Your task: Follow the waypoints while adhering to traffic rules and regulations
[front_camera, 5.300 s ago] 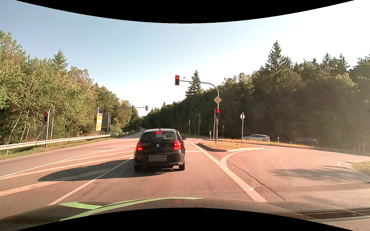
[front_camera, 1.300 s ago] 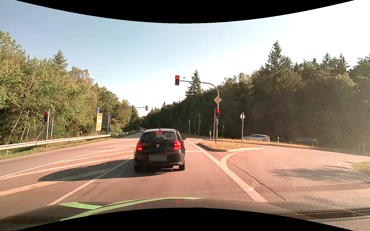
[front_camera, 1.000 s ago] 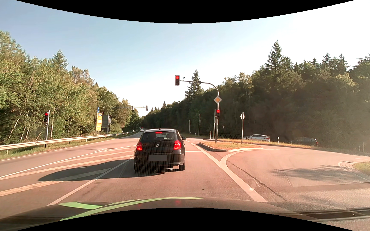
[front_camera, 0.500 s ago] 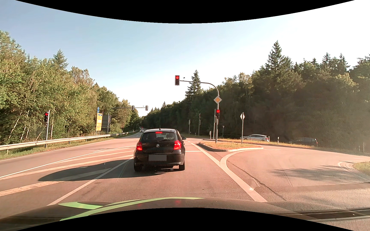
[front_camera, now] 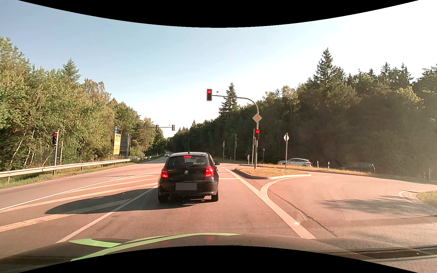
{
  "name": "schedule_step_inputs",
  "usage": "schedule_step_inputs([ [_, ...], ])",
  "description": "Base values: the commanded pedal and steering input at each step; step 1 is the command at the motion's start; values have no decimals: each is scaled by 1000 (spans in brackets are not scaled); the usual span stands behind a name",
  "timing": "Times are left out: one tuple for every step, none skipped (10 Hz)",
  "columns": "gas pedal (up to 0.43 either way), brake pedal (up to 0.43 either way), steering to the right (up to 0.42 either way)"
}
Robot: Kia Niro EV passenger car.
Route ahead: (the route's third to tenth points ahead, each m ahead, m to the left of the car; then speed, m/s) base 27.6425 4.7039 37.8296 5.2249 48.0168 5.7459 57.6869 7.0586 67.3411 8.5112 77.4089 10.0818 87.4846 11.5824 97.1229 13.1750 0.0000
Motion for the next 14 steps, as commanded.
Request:
schedule_step_inputs([
  [0, 372, -8],
  [0, 372, -8],
  [0, 372, -8],
  [0, 372, -8],
  [0, 372, -8],
  [0, 372, -8],
  [0, 372, -8],
  [0, 372, -8],
  [0, 372, -8],
  [0, 372, -8],
  [0, 372, -8],
  [0, 372, -8],
  [0, 372, -8],
  [0, 372, -8],
])
